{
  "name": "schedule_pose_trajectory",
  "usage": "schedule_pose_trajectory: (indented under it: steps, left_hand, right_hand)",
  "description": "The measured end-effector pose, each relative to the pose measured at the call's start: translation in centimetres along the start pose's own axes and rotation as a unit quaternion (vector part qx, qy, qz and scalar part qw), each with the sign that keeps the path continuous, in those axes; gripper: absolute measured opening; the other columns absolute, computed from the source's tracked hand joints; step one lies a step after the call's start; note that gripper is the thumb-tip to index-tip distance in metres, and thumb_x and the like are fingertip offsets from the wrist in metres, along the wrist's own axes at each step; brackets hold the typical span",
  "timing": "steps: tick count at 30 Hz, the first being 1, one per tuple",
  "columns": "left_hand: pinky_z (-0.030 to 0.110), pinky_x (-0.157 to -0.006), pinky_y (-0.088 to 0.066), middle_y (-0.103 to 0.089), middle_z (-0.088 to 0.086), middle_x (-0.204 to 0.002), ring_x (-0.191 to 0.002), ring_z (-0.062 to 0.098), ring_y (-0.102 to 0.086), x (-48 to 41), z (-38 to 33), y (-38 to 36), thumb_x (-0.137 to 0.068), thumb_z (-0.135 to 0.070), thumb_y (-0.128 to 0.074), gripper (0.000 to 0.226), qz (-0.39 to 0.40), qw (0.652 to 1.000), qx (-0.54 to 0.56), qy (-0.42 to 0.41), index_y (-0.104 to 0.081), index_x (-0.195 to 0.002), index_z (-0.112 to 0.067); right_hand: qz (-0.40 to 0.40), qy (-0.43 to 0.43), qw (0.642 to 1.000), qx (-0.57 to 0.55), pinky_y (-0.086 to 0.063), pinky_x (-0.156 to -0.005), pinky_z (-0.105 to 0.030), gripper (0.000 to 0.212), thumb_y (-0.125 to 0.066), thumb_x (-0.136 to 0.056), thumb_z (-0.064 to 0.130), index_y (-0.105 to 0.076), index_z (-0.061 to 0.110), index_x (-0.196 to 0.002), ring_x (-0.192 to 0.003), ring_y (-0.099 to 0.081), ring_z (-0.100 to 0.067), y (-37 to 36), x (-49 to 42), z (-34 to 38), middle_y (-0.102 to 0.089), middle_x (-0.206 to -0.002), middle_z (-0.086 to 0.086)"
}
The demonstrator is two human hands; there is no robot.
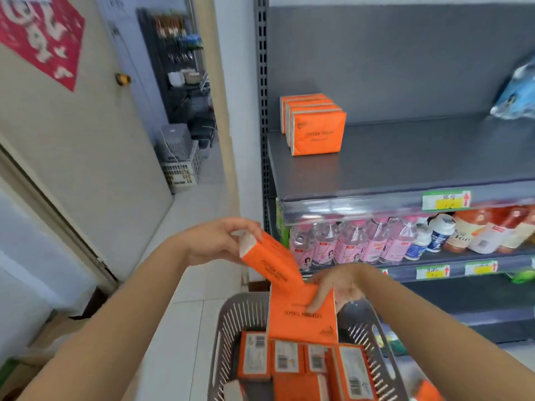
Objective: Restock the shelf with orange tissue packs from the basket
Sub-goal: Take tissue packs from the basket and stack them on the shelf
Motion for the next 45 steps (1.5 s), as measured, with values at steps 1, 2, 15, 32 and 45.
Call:
schedule_pose_trajectory:
  steps: [1, 2, 15, 32, 45]
  left_hand:
    - [0.024, -0.072, -0.056, -0.061, -0.005, -0.118, -0.096, 0.013, -0.068, 0.1, -2.3, 0.3, -0.072, 0.024, -0.049, 0.052, 0.006, 1.0, 0.001, -0.022, -0.073, -0.083, -0.021]
    - [0.024, -0.072, -0.056, -0.063, -0.002, -0.118, -0.095, 0.014, -0.069, 0.0, -4.2, 0.5, -0.075, 0.025, -0.048, 0.054, 0.011, 0.999, -0.002, -0.038, -0.073, -0.084, -0.021]
    - [0.028, -0.064, -0.057, -0.07, 0.001, -0.081, -0.071, 0.015, -0.066, -0.9, -16.8, 2.9, -0.073, -0.013, -0.064, 0.005, -0.047, 0.978, 0.078, -0.186, -0.069, -0.072, -0.015]
    - [0.032, -0.081, -0.058, -0.067, 0.007, -0.122, -0.11, 0.023, -0.065, -8.4, -19.5, 3.5, -0.074, -0.011, -0.071, 0.055, -0.141, 0.973, 0.097, -0.154, -0.057, -0.127, -0.01]
    - [0.01, -0.076, -0.049, -0.052, -0.006, -0.123, -0.104, 0.001, -0.055, -13.4, -20.2, 3.7, -0.08, -0.012, -0.076, 0.057, -0.242, 0.927, -0.229, -0.173, -0.05, -0.128, -0.029]
  right_hand:
    - [0.006, 0.017, 1.0, 0.002, -0.041, -0.106, -0.047, 0.046, -0.068, -0.081, 0.004, -0.058, 0.019, -0.124, -0.123, -0.056, -0.029, 0.7, 1.8, 1.8, -0.061, -0.13, -0.009]
    - [0.015, 0.028, 0.999, 0.01, -0.036, -0.109, -0.05, 0.046, -0.068, -0.08, 0.004, -0.058, 0.016, -0.123, -0.121, -0.057, -0.029, 1.2, 3.6, 3.5, -0.063, -0.127, -0.009]
    - [-0.031, 0.13, 0.986, 0.099, -0.054, -0.091, -0.038, 0.06, -0.09, -0.058, 0.027, -0.07, 0.015, -0.113, -0.101, -0.069, -0.021, 8.1, 17.2, 14.1, -0.071, -0.115, -0.008]
    - [-0.24, 0.268, 0.933, -0.021, -0.056, -0.082, -0.03, 0.054, -0.076, -0.07, 0.029, -0.064, 0.015, -0.121, -0.102, -0.068, -0.022, 20.7, 23.9, 12.7, -0.067, -0.121, -0.011]
    - [-0.35, 0.334, 0.839, -0.25, -0.053, -0.071, -0.03, 0.045, -0.068, -0.07, 0.033, -0.064, 0.015, -0.112, -0.078, -0.071, -0.017, 28.0, 28.2, 7.1, -0.074, -0.096, -0.005]
Point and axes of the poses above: each hand's wrist, its own x-axis away from the middle knuckle, its own y-axis out of the back of the hand, z = x × y, the point moved 10 cm from there along -x, towards the middle knuckle
